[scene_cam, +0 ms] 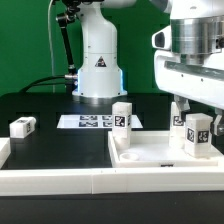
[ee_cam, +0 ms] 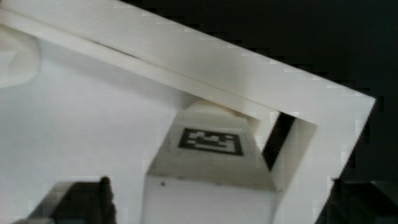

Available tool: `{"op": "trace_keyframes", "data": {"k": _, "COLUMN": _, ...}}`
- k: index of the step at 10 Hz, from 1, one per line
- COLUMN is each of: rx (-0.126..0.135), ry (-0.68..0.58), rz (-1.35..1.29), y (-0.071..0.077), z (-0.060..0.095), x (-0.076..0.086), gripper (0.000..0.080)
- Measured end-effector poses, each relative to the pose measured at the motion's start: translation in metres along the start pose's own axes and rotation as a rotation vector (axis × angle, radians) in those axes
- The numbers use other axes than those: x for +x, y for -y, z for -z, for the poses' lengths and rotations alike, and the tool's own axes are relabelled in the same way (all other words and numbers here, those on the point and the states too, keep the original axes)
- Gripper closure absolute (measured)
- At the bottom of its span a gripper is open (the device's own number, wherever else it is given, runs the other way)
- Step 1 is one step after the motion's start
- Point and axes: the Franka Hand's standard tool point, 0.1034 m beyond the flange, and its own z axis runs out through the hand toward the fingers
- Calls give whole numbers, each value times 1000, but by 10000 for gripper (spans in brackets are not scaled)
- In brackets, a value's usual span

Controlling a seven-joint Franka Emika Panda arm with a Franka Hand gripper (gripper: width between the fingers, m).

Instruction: Assemble square table

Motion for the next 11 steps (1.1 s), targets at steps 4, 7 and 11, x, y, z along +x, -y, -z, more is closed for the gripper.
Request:
{"op": "trace_keyframes", "data": {"k": 4, "rx": -3, "ry": -6, "rz": 370, "y": 0, "z": 0, "x": 2, "gripper": 151}}
{"op": "trace_keyframes", "data": {"k": 7, "rx": -5, "ry": -15, "rz": 632, "y": 2, "z": 0, "x": 1, "gripper": 151}}
{"op": "trace_keyframes", "data": {"k": 11, "rx": -10, "ry": -11, "rz": 943, "y": 0, "z": -2, "x": -2, "gripper": 151}}
